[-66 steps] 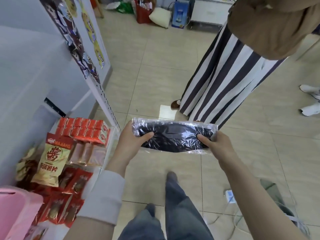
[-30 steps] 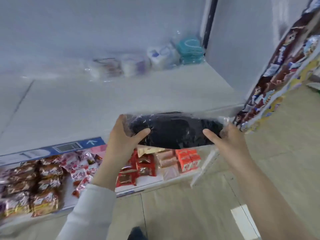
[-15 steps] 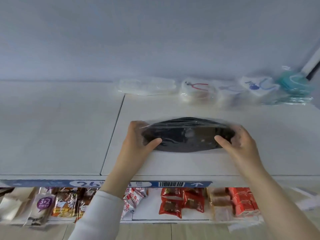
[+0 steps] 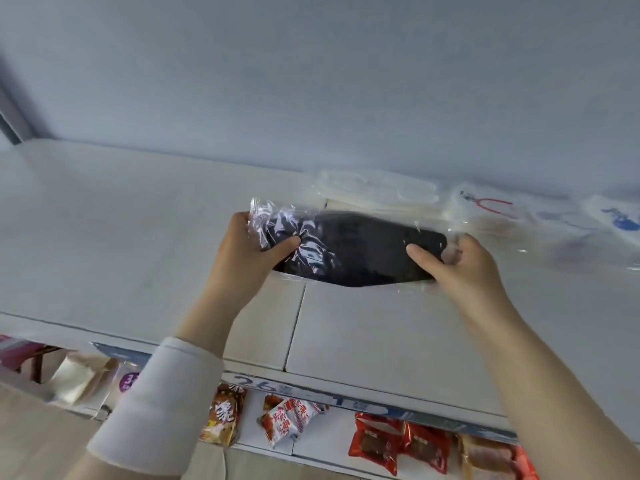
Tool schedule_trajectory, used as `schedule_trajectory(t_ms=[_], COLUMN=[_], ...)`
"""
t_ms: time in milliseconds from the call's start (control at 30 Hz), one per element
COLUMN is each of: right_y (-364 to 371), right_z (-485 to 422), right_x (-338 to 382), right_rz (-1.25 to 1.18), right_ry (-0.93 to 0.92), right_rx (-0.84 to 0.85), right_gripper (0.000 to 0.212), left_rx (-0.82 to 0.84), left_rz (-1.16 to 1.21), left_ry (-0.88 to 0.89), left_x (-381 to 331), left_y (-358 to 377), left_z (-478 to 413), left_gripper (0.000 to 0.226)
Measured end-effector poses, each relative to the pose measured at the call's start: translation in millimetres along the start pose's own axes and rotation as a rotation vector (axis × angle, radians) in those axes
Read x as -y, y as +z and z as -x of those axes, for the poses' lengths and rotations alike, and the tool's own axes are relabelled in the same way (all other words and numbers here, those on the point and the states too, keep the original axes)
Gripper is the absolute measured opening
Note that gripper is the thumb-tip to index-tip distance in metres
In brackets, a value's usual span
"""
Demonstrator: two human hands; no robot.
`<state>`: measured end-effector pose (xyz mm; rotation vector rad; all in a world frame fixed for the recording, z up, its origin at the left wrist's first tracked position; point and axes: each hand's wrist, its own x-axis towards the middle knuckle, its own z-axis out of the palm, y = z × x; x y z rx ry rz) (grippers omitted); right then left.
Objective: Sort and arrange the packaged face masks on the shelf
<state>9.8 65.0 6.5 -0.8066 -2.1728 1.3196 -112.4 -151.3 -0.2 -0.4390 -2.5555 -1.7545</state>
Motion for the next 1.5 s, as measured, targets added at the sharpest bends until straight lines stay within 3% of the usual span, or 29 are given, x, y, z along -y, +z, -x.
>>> schedule_trajectory(t_ms=[200, 300, 333, 367, 433, 667, 800, 1000, 1100, 1133, 1200, 1267, 1367, 1500], right_y=[94, 134, 143, 151, 163, 183, 191, 211, 219, 221, 225, 228, 227, 216], right_z=[-40, -59, -66, -70, -82, -102, -116, -133, -134, -134, -132, -131, -128, -119], right_x=[59, 90, 97, 106, 116, 144, 140, 113, 102, 98, 92, 90, 88, 87], right_rz=[0.082, 0.076, 0.078, 0.089, 0.152, 0.367, 0.478, 0.627, 0.629, 0.632, 0.682, 0.748, 0.783, 0.793], right_ry=[0.015, 0.028, 0.048, 0.077, 0.088, 0.065, 0.103, 0.121, 0.123, 0.107, 0.056, 0.007, -0.057, -0.247], right_rx=[0.042, 0.038, 0.034, 0.032, 0.046, 0.047, 0.09, 0.123, 0.076, 0.057, 0.028, 0.002, -0.04, -0.124], right_gripper=[0.041, 0.027, 0.036, 0.051, 0.06, 0.048, 0.052, 0.04, 0.01, 0.009, 0.02, 0.013, 0.053, 0.058], left_rx=[-0.05, -0.003, 0.017, 0.047, 0.103, 0.223, 0.259, 0.284, 0.286, 0.276, 0.234, 0.201, 0.156, 0.102], left_rz=[-0.102, -0.104, -0.105, -0.118, -0.166, -0.278, -0.289, -0.44, -0.529, -0.571, -0.646, -0.727, -0.767, -0.743], left_ry=[-0.047, -0.061, -0.079, -0.093, -0.136, -0.198, -0.214, -0.247, -0.216, -0.204, -0.181, -0.176, -0.214, -0.07], left_x=[31, 40, 42, 42, 42, 49, 55, 78, 82, 84, 85, 83, 82, 69], left_y=[-68, -94, -99, -104, -110, -125, -117, -92, -85, -83, -78, -75, -72, -77], left_z=[-89, -137, -151, -164, -188, -237, -247, -249, -251, -253, -255, -254, -251, -242], left_gripper=[0.062, 0.06, 0.056, 0.049, 0.031, 0.041, 0.039, 0.043, 0.043, 0.043, 0.046, 0.066, 0.089, 0.063])
